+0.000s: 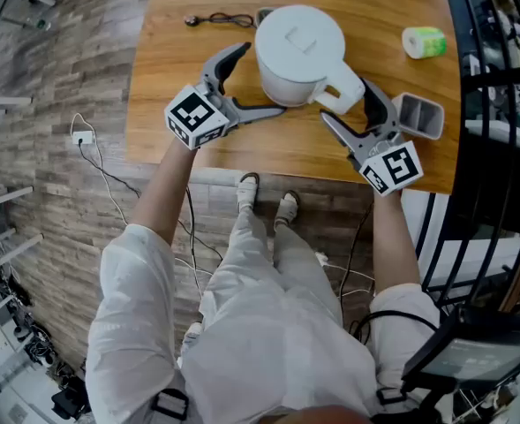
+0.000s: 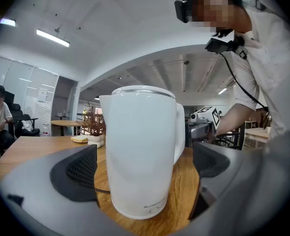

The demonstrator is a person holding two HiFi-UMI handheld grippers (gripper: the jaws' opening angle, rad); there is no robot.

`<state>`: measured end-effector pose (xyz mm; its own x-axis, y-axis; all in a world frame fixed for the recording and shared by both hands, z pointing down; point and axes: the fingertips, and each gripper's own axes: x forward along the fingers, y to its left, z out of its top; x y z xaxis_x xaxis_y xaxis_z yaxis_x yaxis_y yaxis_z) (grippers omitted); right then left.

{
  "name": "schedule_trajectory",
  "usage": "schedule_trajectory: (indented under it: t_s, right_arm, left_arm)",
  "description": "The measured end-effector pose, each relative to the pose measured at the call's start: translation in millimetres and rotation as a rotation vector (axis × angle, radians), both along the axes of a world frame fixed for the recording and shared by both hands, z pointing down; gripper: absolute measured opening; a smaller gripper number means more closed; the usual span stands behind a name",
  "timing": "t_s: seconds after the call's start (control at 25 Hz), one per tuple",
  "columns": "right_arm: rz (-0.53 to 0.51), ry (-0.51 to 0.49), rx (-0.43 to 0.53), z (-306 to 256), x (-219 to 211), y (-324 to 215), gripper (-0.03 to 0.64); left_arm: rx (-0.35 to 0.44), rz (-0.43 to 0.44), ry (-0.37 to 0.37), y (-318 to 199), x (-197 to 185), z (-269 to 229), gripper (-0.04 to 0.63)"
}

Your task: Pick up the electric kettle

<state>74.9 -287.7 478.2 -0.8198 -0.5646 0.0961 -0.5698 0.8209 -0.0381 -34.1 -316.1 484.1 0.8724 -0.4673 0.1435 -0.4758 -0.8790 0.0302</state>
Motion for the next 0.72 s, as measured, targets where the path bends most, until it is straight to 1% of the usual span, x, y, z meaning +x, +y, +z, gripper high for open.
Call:
schedule_trajectory:
  t_s: [0.16,0.28,0.52,0.6,0.72]
  right_arm:
    - [0.031,0.015,0.001,6,1,-1,0.383]
    - [0.052,0.008,0.014,7,3,2,0.383]
    - [0.068,0.002,0.03,15,2,4,0.379]
    - [0.068,-0.003,0.037,14,2,0,0.362]
    - [0.067,-0.008,0.055,12,3,-1,0.276]
  left_arm:
    - [0.01,0.061,-0.009,-5,2,6,0.583]
    - [0.027,0.091,-0.009,-8,3,7,0.583]
    - [0.033,0.174,0.002,-5,9,13,0.584]
    - [0.027,0.197,0.01,-11,12,12,0.584]
    - [0.032,0.227,0.02,-15,16,10,0.584]
